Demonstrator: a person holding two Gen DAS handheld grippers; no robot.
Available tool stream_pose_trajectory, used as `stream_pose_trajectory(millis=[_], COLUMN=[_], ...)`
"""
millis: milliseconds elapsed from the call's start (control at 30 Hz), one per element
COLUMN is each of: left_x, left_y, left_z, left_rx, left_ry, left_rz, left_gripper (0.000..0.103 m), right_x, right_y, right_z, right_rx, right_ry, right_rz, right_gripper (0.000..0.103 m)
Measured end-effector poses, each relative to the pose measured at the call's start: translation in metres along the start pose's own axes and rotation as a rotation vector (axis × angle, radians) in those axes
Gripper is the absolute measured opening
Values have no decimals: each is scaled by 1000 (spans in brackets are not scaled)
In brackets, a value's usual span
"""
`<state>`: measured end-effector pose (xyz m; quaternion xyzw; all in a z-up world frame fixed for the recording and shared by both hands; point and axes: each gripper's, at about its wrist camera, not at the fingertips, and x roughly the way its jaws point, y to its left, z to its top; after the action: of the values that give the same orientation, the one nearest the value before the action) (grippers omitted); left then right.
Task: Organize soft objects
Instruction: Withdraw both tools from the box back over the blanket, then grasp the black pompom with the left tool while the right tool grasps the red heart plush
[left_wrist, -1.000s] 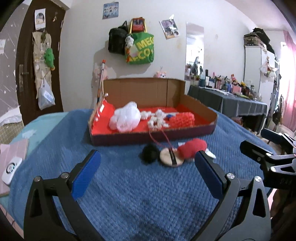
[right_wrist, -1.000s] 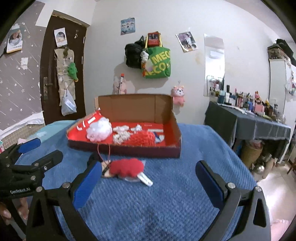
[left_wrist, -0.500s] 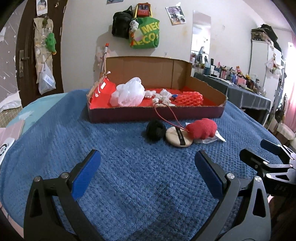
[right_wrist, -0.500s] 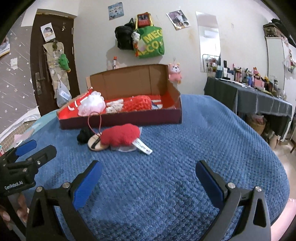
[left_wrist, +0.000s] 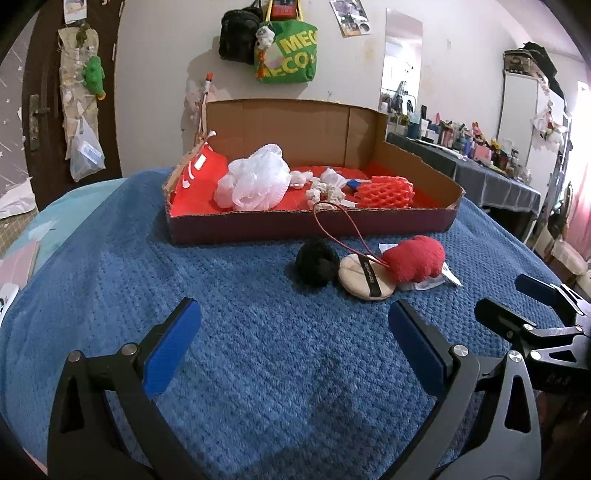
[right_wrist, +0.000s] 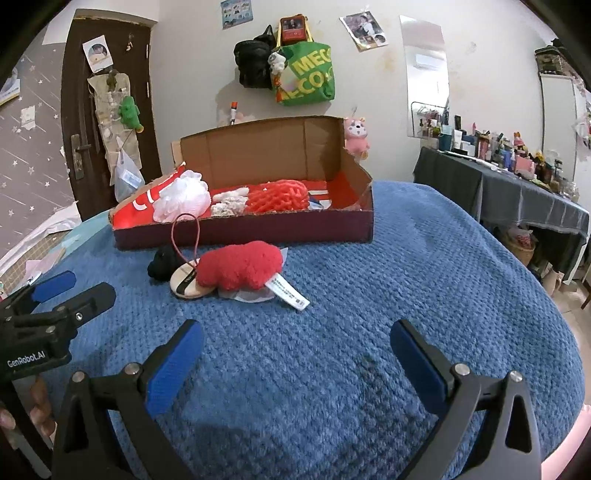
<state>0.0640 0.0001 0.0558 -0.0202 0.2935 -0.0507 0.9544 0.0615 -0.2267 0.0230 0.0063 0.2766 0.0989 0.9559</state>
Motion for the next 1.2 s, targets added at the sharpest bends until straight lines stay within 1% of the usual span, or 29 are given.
stream_pose_trajectory(millis=[200, 400, 500, 567, 667, 800, 833, 867, 900, 967, 1000, 1033, 1067, 1100, 1133, 1167, 1200], left_x=[17, 34, 41, 47, 57, 67, 70, 73, 75, 81, 83, 85, 86, 87, 87, 87, 87], left_y=[3, 8, 10, 7, 4, 2, 3, 3, 4, 4, 5, 5, 5, 6, 6, 6, 5], left_z=[13, 27, 34, 37, 40, 42, 42, 43, 43, 43, 43, 43, 44, 45, 46, 46, 47], left_rx=[13, 17, 37, 70, 98, 110, 108, 105, 102, 90, 87, 83, 72, 64, 58, 53, 55], left_ry=[63, 107, 127, 142, 169, 199, 207, 218, 227, 251, 258, 267, 274, 276, 277, 280, 276], left_rz=[-28, -57, -73, -65, -76, -91, -98, -109, -118, -146, -157, -174, -198, -212, -228, -241, -240], left_gripper=[103, 103, 102, 96, 93, 86, 82, 76, 73, 62, 60, 54, 48, 44, 33, 33, 33], right_x=[12, 25, 36, 43, 55, 66, 69, 71, 74, 79, 82, 85, 86, 87, 87, 87, 87], right_y=[3, 9, 14, 15, 18, 20, 21, 21, 22, 24, 25, 25, 25, 25, 24, 24, 24], right_z=[13, 30, 39, 43, 47, 50, 51, 52, 53, 53, 53, 53, 53, 53, 53, 53, 53], right_rx=[-31, -76, -102, -114, -124, -121, -123, -123, -126, -132, -135, -133, -129, -125, -120, -117, -114], right_ry=[37, 71, 103, 123, 158, 187, 194, 198, 205, 221, 233, 241, 245, 248, 249, 249, 249], right_rz=[26, 51, 62, 79, 104, 136, 141, 146, 153, 163, 172, 182, 195, 208, 228, 244, 257], right_gripper=[103, 103, 103, 103, 103, 103, 103, 103, 102, 97, 93, 89, 87, 81, 72, 67, 66])
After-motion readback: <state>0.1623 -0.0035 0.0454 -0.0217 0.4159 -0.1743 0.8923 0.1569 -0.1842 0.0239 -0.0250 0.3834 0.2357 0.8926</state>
